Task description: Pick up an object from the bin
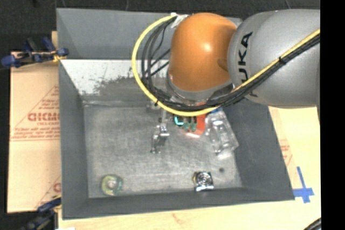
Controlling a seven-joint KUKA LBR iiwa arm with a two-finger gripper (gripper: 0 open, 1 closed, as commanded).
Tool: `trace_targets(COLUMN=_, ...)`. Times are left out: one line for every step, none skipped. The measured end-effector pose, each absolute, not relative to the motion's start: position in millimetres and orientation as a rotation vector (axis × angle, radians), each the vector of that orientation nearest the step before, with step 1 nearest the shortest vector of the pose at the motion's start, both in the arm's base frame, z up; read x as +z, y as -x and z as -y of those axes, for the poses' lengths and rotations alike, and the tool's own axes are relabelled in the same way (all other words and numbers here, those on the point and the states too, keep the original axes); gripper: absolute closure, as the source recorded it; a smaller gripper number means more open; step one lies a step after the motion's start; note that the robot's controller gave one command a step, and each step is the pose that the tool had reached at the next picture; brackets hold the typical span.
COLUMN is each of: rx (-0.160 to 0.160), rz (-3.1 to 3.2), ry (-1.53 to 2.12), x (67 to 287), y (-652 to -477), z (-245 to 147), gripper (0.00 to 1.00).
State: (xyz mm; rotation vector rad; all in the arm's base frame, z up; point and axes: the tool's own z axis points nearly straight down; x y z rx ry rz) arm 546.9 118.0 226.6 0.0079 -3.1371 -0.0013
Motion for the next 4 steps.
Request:
trace_targets(rx=0.005, rz=3.132, ry=-0.094, x=111.5, y=-501.4, z=-20.1, gripper=0.00)
trace_targets(rx=0.002, rz=3.060, ry=-0.705, x=113.7, y=-483.1, z=20.5, gripper=0.00)
trace_targets(rx=0.000, rz=2.795, ry=-1.451, x=72.9, y=-493.6, z=56.4, gripper=0.00)
trace_targets(rx=0.010, rz=2.492, ry=-1.921, x=72.8, y=-490.0, z=15.7, gripper=0.00)
